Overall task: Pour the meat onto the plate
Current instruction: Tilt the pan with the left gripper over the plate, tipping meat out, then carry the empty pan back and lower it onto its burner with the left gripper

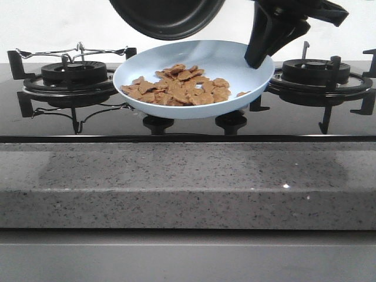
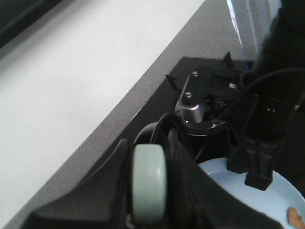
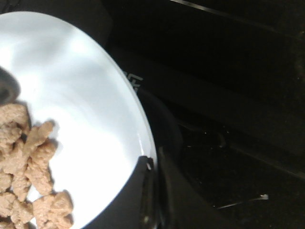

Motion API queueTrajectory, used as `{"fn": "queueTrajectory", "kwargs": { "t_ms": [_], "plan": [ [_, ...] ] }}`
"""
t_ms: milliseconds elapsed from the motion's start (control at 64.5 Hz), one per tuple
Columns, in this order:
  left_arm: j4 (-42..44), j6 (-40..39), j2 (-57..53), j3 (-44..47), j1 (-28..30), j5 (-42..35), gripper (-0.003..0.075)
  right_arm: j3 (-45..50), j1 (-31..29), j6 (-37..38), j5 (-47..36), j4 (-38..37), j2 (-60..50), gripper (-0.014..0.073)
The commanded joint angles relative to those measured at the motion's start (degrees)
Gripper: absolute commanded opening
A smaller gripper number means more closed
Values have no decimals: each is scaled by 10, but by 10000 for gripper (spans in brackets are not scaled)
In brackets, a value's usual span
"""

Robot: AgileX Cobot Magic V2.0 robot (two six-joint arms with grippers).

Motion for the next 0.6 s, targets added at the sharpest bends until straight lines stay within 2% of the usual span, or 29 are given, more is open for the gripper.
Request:
{"fn": "queueTrajectory", "kwargs": {
  "t_ms": [0, 140, 202, 295, 372, 450, 589],
  "plan": [
    [-96, -17, -25, -23, 57, -55, -20, -14, -1, -6, -25, 11, -26, -71],
    [-354, 23, -20, -22, 199, -17, -20, -14, -1, -6, -25, 11, -26, -71],
    [-490, 43, -10, -18, 273, 30, -20, -14, -1, -6, -25, 11, -26, -71],
    [-625, 48, 27, -18, 385, 119, -20, -14, -1, -6, -26, 11, -26, -71],
    [-707, 48, 64, -18, 463, 186, -20, -14, -1, -6, -26, 11, -26, -71],
    [-779, 38, 110, -18, 513, 236, -20, -14, -1, -6, -26, 11, -26, -71],
    [-855, 11, 178, -18, 555, 292, -20, -14, -1, -6, -26, 11, -26, -71]
  ]
}}
